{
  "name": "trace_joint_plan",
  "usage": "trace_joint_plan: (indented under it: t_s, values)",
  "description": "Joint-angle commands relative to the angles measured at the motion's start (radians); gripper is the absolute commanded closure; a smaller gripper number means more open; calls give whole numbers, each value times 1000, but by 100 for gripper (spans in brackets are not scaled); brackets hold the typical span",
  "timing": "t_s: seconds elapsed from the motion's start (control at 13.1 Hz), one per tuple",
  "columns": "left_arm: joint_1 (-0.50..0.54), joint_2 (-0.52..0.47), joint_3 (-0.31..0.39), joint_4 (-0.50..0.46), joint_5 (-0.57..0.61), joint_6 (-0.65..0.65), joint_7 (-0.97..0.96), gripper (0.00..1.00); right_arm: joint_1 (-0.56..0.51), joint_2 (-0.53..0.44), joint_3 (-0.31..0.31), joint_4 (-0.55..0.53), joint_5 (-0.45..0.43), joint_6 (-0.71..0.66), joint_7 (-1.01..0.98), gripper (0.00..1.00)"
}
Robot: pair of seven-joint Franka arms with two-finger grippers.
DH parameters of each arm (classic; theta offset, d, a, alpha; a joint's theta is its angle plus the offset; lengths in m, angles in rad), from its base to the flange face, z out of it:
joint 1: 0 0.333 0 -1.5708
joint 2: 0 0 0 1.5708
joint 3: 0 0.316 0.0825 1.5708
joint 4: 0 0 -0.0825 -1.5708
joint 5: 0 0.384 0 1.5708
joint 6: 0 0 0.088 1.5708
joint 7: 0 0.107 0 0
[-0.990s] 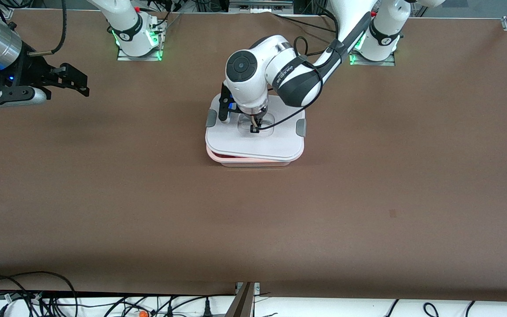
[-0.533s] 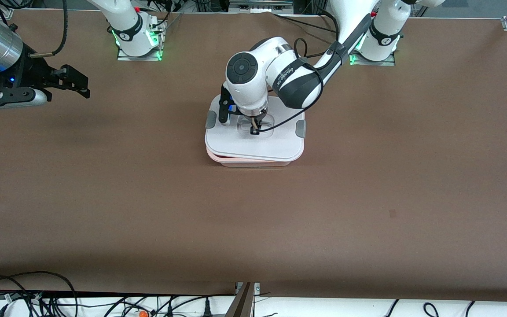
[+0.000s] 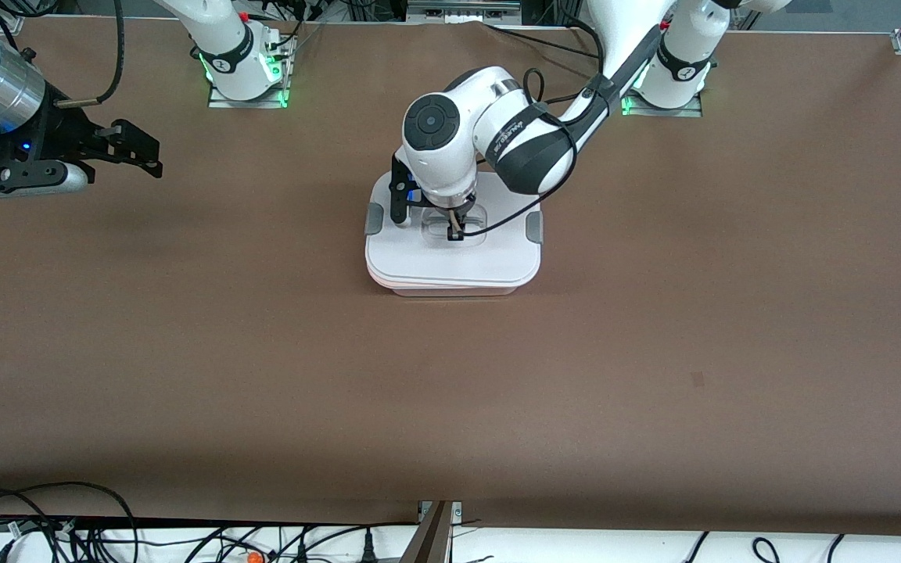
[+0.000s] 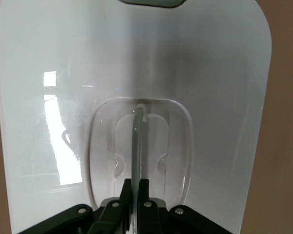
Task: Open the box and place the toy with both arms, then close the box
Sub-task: 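Press the lid down onto the box with the left gripper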
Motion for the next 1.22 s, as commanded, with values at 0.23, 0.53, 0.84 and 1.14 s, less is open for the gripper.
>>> trace_joint_plan:
  t_s: [0.23, 0.53, 0.84, 1.14]
  values:
    - [16, 15, -7, 36, 0, -12, -55, 100, -3, -7, 10, -12, -11, 13, 10, 0]
    - [-37, 19, -6, 32, 6, -11, -141, 100, -3, -7, 9, -14, -11, 15, 10, 0]
    - [-42, 30, 0, 32, 11, -8, -129, 100, -3, -4, 9, -29, -11, 27, 11, 0]
    - [1, 21, 2, 30, 8, -6, -57, 100, -3, -4, 9, -32, -12, 33, 14, 0]
